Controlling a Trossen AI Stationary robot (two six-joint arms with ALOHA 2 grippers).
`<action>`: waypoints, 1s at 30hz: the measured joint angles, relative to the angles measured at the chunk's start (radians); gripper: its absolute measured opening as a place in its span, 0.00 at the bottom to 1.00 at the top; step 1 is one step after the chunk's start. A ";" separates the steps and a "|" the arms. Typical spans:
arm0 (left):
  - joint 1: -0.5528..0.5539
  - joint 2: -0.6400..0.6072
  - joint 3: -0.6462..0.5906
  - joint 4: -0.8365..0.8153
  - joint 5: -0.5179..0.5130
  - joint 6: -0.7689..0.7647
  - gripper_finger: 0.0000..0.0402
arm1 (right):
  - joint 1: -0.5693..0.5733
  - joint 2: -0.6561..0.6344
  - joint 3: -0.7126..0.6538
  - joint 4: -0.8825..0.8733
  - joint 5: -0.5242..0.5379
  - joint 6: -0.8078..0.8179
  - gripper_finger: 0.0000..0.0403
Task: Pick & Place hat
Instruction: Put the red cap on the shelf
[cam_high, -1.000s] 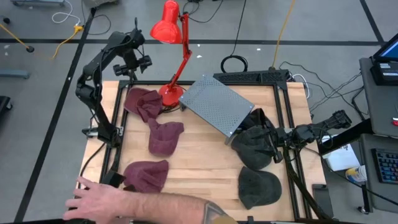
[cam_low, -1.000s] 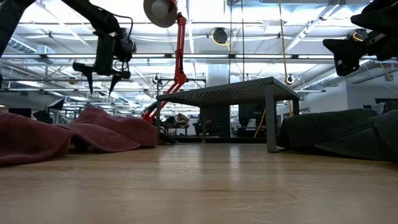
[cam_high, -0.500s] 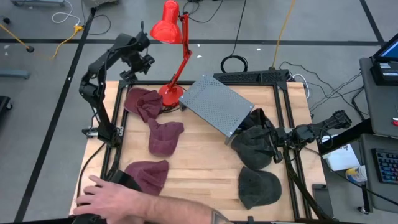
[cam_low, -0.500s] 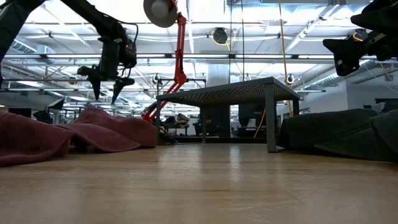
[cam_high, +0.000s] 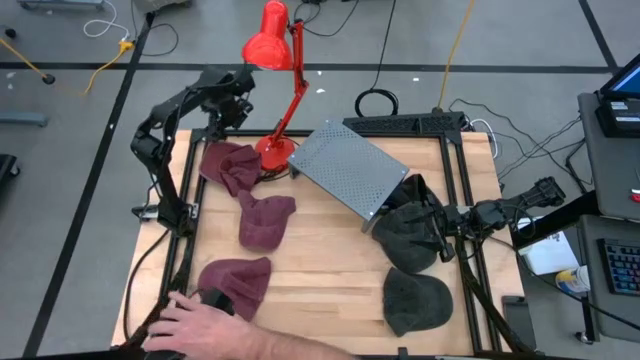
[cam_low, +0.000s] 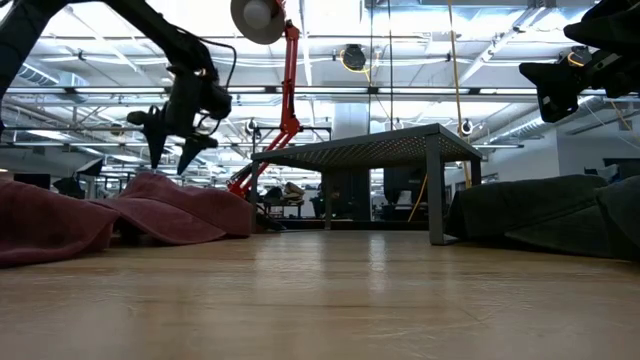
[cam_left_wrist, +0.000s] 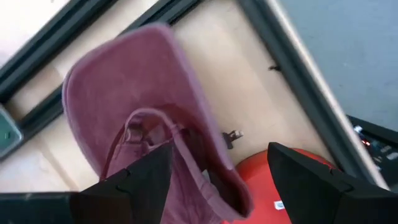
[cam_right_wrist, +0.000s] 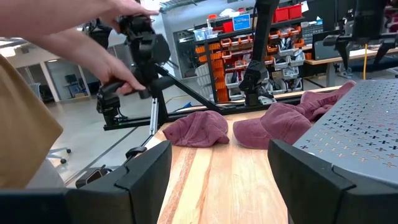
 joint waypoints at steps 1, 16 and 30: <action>-0.008 0.000 -0.016 0.014 -0.001 -0.011 0.67 | 0.000 0.000 0.000 0.000 0.000 0.000 0.65; -0.040 0.000 -0.231 0.228 -0.063 -0.036 0.67 | 0.000 0.000 0.000 0.000 0.000 0.000 0.64; -0.031 0.000 -0.253 0.231 -0.023 0.004 0.37 | 0.000 0.000 0.000 0.000 0.000 0.000 0.64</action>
